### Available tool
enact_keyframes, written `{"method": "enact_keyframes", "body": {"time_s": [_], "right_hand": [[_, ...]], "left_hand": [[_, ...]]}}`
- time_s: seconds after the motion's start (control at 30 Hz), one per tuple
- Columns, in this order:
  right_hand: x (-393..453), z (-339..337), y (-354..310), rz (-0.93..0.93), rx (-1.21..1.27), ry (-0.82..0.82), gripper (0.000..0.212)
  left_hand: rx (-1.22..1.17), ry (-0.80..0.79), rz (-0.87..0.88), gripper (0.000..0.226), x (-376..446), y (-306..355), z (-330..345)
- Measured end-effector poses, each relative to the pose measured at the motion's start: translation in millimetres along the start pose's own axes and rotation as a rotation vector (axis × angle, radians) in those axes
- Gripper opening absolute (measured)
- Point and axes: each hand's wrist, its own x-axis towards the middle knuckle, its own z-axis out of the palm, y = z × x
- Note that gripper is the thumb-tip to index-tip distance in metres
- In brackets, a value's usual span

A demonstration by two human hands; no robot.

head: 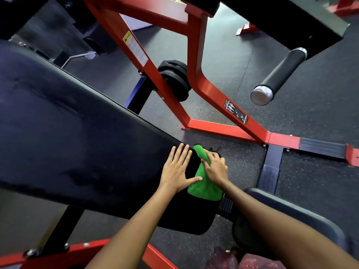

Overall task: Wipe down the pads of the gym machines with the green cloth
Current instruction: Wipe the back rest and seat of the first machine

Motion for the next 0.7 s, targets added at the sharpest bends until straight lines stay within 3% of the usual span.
{"method": "enact_keyframes", "body": {"time_s": [0.2, 0.37, 0.5, 0.6, 0.7], "right_hand": [[7, 13, 25, 0.066, 0.047, 0.032, 0.045], [12, 25, 25, 0.253, 0.218, 0.142, 0.044], [-13, 37, -3, 0.051, 0.228, 0.235, 0.048], [-31, 47, 28, -0.096, 0.207, 0.219, 0.05], [-22, 43, 55, -0.063, 0.217, 0.205, 0.052]], "left_hand": [[-0.096, 0.021, -0.084, 0.105, -6, 21, 9], [-0.093, 0.129, -0.083, 0.09, -5, 18, 17], [-0.143, 0.231, -0.057, 0.078, -7, 14, 24], [-0.206, 0.239, -0.075, 0.076, -20, 26, 32], [-0.254, 0.237, -0.102, 0.074, -38, 48, 49]]}}
